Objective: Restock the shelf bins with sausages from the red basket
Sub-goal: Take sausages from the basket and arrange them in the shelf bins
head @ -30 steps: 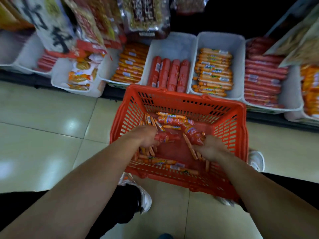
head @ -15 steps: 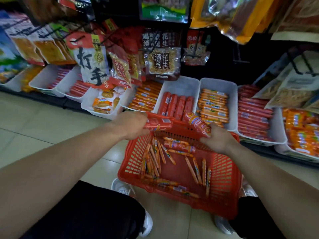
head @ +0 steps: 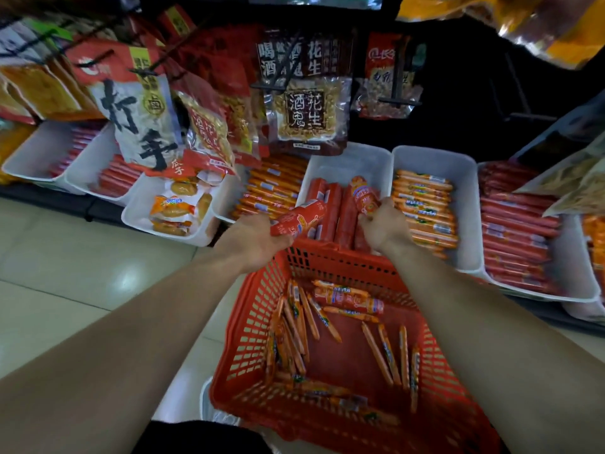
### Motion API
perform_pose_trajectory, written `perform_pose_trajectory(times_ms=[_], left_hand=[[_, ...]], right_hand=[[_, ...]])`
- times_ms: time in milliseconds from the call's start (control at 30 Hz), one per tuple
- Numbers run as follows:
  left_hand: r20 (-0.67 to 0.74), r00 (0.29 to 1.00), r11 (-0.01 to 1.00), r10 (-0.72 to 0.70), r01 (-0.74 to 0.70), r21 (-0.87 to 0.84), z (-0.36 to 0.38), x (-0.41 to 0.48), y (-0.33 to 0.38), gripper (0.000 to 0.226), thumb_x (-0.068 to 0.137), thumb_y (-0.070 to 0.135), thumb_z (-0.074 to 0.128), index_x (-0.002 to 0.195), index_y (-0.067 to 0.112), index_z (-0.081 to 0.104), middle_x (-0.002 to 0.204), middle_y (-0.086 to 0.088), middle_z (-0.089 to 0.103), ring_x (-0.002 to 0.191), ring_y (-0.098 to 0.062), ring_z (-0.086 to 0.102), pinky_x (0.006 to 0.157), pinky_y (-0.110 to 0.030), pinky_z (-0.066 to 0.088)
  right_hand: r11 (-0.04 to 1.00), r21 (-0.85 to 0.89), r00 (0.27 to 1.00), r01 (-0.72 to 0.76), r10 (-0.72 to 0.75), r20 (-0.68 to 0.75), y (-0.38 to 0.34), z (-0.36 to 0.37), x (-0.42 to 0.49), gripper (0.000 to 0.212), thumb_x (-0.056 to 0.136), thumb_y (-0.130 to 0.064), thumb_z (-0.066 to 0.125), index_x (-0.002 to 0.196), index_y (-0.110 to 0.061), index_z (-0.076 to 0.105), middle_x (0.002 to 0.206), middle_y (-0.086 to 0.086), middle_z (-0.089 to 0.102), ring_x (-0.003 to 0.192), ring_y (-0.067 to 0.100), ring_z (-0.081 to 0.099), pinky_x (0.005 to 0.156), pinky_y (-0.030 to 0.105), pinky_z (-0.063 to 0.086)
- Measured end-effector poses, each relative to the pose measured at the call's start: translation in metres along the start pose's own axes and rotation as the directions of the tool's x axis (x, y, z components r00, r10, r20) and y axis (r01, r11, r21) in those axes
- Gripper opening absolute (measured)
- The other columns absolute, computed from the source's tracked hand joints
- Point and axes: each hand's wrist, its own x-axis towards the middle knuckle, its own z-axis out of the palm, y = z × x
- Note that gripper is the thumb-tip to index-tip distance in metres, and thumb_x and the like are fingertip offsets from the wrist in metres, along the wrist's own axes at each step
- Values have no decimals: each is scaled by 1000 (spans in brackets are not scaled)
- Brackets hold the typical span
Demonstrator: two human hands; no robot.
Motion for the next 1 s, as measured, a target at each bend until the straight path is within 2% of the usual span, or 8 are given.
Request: perform_pose_trajectory(times_ms=[67, 133, 200, 367, 533, 700, 833, 1000], left_hand=[[4, 1000, 999, -28, 28, -32, 7, 9, 4, 42, 91, 53, 62, 110, 15, 63, 99, -5, 68, 83, -19, 64, 75, -33, 51], [-4, 999, 998, -49, 49, -48, 13, 18, 7, 43, 91, 52, 61, 111, 14, 62, 100, -7, 68, 84, -21, 63, 74, -32, 48], [-17, 998, 996, -67, 66, -66, 21, 27, 12, 44, 91, 53, 61, 110, 13, 60, 100, -10, 67, 84, -25, 64, 73, -35, 51], [-106, 991, 996, -87, 90, 24, 38, 56, 37, 43, 97, 47, 54, 117, 9, 51, 112, -14, 63, 99, -33, 63, 73, -35, 45], [-133, 982, 990, -137, 130, -62, 52, 98, 62, 45, 101, 41, 50, 125, 3, 47, 122, -19, 62, 109, -37, 62, 77, -35, 41], [-22, 991, 990, -133, 134, 47, 71, 117, 63, 49, 103, 43, 42, 132, 4, 48, 132, -20, 57, 117, -38, 58, 80, -36, 41], [86, 993, 991, -81, 70, 117, 66, 100, 50, 46, 97, 40, 58, 130, 9, 52, 129, -14, 60, 115, -31, 59, 86, -35, 46], [74, 995, 970, 72, -87, 229, 38, 54, 45, 37, 97, 40, 55, 125, 16, 57, 126, -7, 61, 110, -25, 60, 90, -37, 50]], right_hand=[[999, -47, 999, 21, -23, -47, 1, 9, 1, 47, 96, -32, 53, 129, 0, 43, 122, 27, 58, 110, 45, 59, 84, 43, 50], [977, -199, 995, 81, -92, -47, 9, 16, -7, 44, 95, -37, 52, 124, -5, 50, 117, 21, 59, 108, 42, 60, 77, 42, 49], [936, -317, 984, 153, -174, -39, 19, 19, -14, 39, 93, -39, 53, 119, -10, 58, 117, 14, 60, 112, 36, 57, 78, 43, 51], [957, -239, 981, 161, -183, -71, 43, 19, -14, 38, 91, -33, 54, 124, -14, 57, 126, 10, 54, 118, 34, 51, 85, 43, 49], [976, -204, 990, 81, -103, -95, 69, 19, -12, 40, 91, -32, 55, 125, -11, 55, 124, 12, 56, 116, 34, 53, 81, 41, 48], [984, -170, 994, 44, -60, -91, 65, 21, -8, 38, 88, -31, 54, 121, -11, 56, 121, 9, 58, 113, 33, 56, 73, 35, 40], [978, -201, 997, 60, -68, -32, 64, 16, -12, 39, 89, -31, 54, 123, -11, 53, 125, 11, 55, 116, 34, 54, 81, 39, 47], [965, -232, 991, 124, -110, 70, 66, -6, -29, 44, 90, -37, 56, 130, -17, 52, 132, 12, 50, 121, 35, 50, 93, 45, 47]])
